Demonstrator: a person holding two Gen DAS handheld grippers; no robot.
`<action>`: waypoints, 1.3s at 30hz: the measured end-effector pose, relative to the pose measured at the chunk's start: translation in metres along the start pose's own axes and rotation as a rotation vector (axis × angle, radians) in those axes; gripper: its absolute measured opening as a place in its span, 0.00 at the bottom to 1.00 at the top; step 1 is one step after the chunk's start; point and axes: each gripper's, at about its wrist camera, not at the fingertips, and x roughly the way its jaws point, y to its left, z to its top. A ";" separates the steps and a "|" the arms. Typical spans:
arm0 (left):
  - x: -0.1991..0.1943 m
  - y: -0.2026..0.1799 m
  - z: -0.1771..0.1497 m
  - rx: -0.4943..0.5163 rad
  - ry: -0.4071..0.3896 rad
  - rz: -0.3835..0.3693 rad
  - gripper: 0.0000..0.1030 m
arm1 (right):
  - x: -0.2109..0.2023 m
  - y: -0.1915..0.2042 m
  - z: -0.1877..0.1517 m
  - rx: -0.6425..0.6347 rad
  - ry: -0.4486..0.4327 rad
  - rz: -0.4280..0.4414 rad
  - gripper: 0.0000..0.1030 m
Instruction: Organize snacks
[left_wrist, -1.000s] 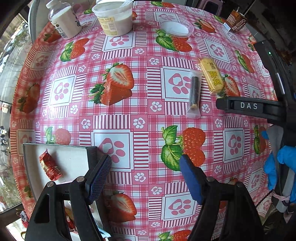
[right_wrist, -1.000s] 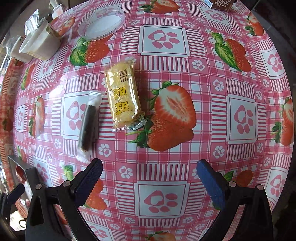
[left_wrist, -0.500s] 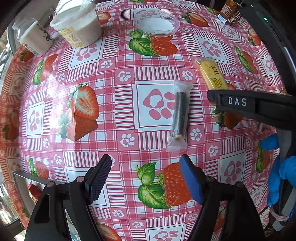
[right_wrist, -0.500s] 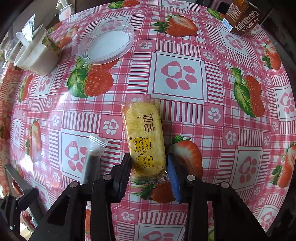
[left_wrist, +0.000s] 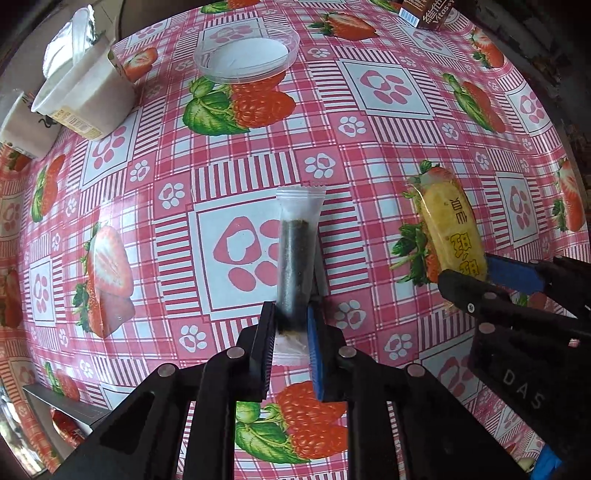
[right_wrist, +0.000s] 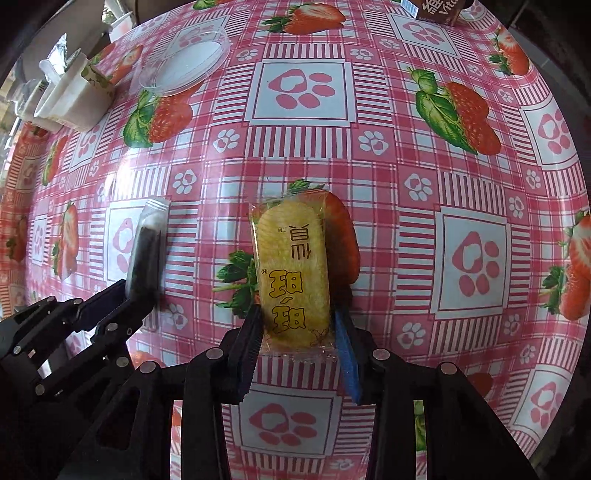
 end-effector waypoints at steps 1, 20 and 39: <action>0.000 0.000 -0.006 0.002 0.000 -0.002 0.17 | -0.001 -0.001 -0.014 -0.002 0.004 0.002 0.39; -0.004 0.015 -0.226 0.053 0.126 0.008 0.20 | -0.009 0.019 -0.267 -0.034 0.133 -0.026 0.39; -0.002 0.038 -0.179 0.110 0.135 0.026 0.76 | -0.015 -0.024 -0.385 0.042 0.182 -0.053 0.88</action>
